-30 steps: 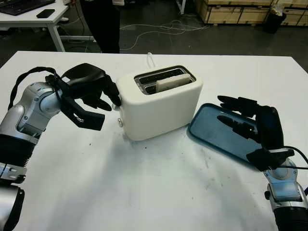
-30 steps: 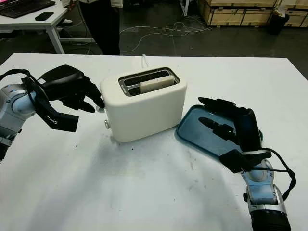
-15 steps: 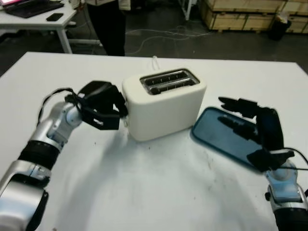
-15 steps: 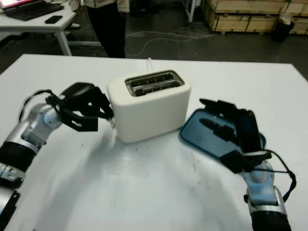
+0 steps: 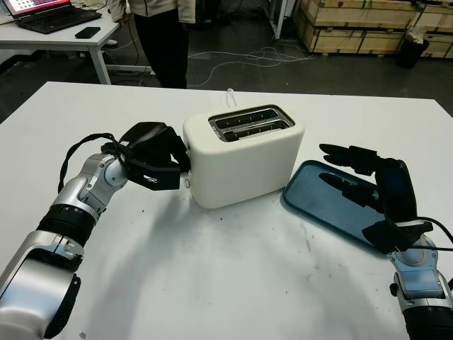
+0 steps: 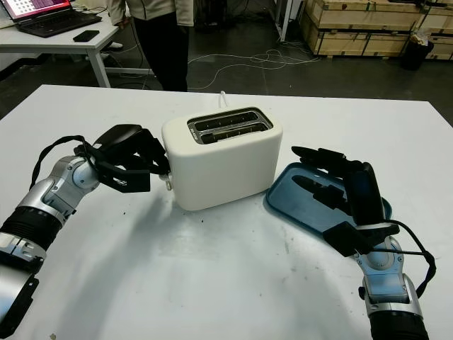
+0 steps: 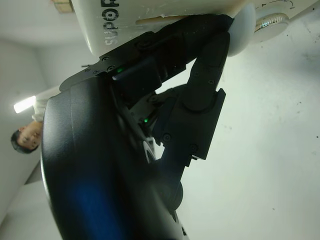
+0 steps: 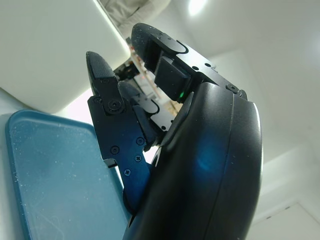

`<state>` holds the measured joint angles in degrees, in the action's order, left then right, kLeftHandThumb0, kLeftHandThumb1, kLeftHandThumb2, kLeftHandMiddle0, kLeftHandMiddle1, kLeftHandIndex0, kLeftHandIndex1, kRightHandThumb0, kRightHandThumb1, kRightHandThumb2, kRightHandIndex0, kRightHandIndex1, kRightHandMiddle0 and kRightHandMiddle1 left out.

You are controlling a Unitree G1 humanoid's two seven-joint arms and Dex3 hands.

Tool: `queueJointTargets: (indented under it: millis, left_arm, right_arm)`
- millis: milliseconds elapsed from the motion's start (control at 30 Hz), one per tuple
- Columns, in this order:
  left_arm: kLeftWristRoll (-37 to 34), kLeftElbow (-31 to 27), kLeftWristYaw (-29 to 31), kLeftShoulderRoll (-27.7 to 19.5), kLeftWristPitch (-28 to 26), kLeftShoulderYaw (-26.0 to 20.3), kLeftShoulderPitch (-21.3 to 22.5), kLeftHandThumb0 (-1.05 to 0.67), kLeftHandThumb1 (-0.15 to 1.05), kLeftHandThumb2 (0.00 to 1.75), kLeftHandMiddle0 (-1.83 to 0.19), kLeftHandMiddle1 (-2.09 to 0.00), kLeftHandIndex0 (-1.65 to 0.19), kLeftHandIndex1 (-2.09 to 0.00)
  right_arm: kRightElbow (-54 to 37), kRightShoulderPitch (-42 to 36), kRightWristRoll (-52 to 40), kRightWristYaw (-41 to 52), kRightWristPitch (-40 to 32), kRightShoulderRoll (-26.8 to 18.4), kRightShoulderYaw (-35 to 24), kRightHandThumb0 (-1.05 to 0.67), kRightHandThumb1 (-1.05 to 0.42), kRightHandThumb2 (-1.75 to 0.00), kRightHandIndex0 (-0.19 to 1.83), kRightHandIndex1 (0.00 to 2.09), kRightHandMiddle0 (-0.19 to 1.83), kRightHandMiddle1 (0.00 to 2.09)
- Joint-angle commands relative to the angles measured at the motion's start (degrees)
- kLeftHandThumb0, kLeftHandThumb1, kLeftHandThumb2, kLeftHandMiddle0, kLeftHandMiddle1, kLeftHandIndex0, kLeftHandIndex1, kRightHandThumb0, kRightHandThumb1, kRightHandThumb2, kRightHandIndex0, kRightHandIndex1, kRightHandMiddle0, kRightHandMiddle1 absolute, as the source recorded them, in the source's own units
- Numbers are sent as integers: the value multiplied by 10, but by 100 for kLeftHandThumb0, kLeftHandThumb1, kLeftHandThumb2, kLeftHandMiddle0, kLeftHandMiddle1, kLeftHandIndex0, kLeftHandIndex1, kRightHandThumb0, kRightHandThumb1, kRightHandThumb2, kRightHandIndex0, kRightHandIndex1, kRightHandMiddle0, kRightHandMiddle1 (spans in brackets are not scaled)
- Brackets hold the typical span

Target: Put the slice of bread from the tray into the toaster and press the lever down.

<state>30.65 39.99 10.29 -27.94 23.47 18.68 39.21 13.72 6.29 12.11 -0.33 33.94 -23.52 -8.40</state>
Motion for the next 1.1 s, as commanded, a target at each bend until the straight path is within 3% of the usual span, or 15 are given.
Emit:
queueJointTargets:
  millis: [0, 200, 333, 400, 467, 567, 800, 933, 1067]
  left_arm:
    - [48, 35, 31, 87, -5, 99, -64, -33, 89, 0, -101, -68, -122, -1]
    - [49, 25, 27, 79, -2, 97, -57, -31, 88, 0, -102, -71, -123, -1]
    - [47, -43, -45, 74, 4, 73, -89, -31, 88, 0, -97, -104, -125, -1]
    - [54, -12, -104, 119, -40, 82, -134, -28, 89, 1, -89, -110, -122, 0]
    - [68, 33, -129, 165, -69, 118, -171, -27, 89, 1, -89, -87, -117, 0]
    - [50, 22, -138, 182, -88, 125, -194, -26, 91, 3, -83, -94, -114, -1]
    - [45, 0, -144, 152, -88, 138, -192, -26, 90, 0, -84, -90, -115, -2]
    - [38, -66, -118, 126, -113, 134, -200, -27, 92, 5, -82, -97, -112, 0]
    - [32, -133, -148, 67, -61, 108, -204, -34, 92, 4, -90, -90, -118, -3]
  right_arm:
    - [-10, 2, -5, 2, -7, 1, 1, -31, -80, 0, 105, 0, 94, 0]
    - [-13, 1, -3, 3, -11, -1, 0, -30, -80, 0, 105, 0, 94, 0]
    - [-12, -1, -3, 2, -7, -1, 1, -30, -80, 0, 105, 0, 94, 0]
    - [-5, -1, -2, -1, -2, -3, -2, -29, -80, 0, 105, 0, 95, 0]
    - [-3, 0, -4, 3, -2, -7, -3, -28, -79, 0, 106, 0, 95, 0]
    - [-8, 0, -7, 7, -4, -11, -4, -26, -79, 0, 106, 0, 95, 0]
    - [5, 4, -5, 4, 7, -7, -1, -27, -79, 0, 105, 0, 95, 0]
    - [2, 6, -1, 4, 5, -6, 2, -30, -80, 0, 105, 0, 95, 0]
    - [7, 11, -6, 8, 8, -6, 3, -31, -80, 0, 105, 0, 94, 0]
